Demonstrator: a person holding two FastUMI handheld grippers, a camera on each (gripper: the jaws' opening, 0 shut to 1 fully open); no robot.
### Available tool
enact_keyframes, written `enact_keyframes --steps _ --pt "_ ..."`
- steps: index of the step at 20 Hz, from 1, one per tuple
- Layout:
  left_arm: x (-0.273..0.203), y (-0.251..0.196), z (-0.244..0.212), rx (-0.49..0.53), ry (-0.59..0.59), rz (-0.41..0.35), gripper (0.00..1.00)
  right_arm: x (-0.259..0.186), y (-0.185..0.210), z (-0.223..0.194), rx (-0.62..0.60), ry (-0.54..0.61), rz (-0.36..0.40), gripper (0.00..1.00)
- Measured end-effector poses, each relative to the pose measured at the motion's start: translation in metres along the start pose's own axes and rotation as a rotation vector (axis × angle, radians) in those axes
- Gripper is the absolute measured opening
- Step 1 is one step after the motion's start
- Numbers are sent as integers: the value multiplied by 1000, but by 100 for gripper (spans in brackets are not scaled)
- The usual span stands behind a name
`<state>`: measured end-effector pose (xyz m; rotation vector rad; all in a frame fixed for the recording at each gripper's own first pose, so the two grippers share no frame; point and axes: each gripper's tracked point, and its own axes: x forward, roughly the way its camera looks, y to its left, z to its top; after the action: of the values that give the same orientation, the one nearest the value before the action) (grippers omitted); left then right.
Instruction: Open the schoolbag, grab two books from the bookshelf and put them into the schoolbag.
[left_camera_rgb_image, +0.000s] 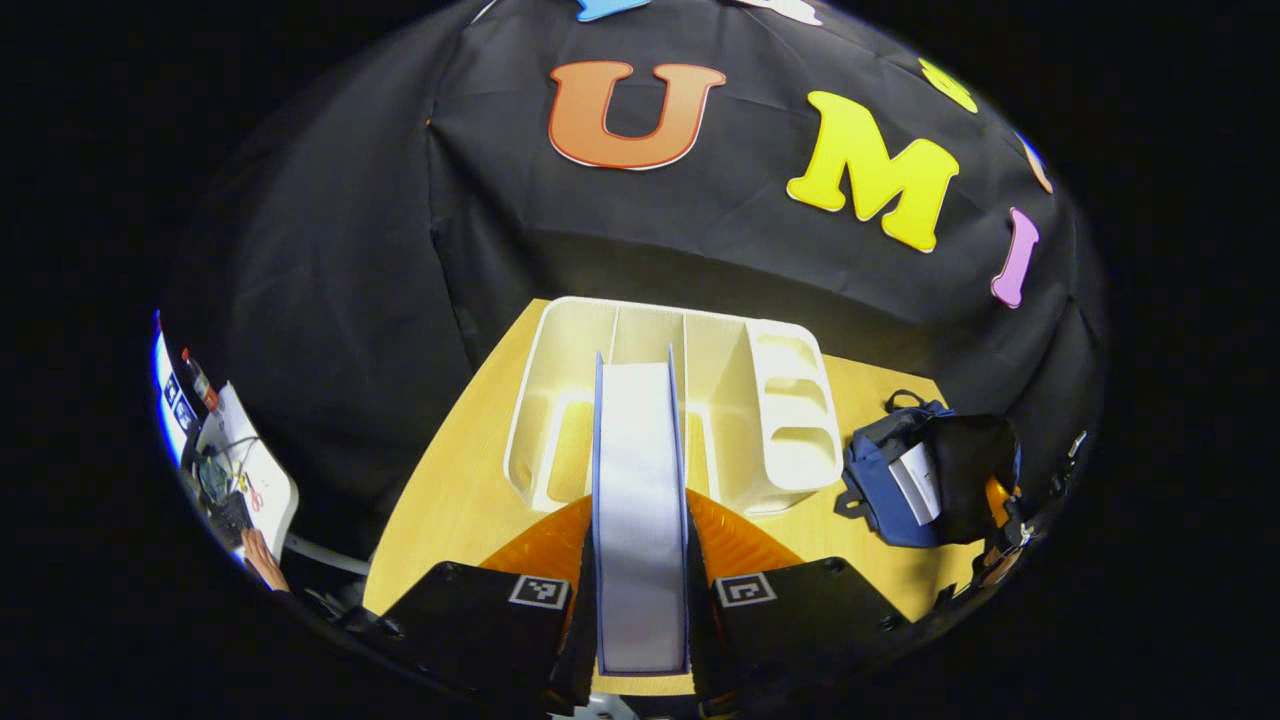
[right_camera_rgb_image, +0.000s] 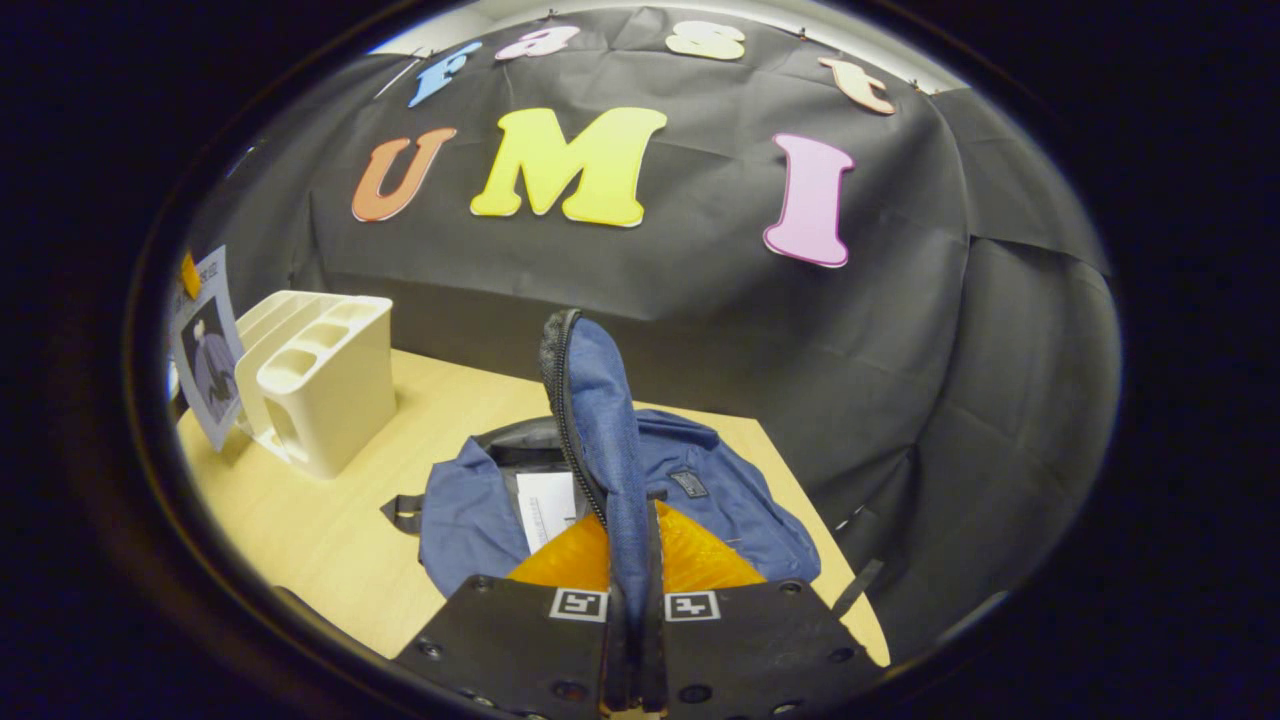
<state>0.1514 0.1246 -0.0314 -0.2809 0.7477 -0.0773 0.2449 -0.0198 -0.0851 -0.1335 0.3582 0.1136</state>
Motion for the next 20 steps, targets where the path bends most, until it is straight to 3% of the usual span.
enact_keyframes --steps 7,11,18,19,20 --pt "-28 17 -55 -206 -19 -77 39 -2 5 -2 -21 15 -10 6" --pt "-41 23 -87 -259 -23 -122 39 -2 8 -1 -37 33 -23 6" --pt "-51 -26 -110 -342 -35 -309 39 -2 17 2 -72 66 -38 6" --pt "-47 -37 -113 -342 -26 -331 39 -3 19 4 -71 64 -36 10" --pt "-42 -46 -115 -348 -15 -347 39 -4 19 4 -75 65 -35 6"
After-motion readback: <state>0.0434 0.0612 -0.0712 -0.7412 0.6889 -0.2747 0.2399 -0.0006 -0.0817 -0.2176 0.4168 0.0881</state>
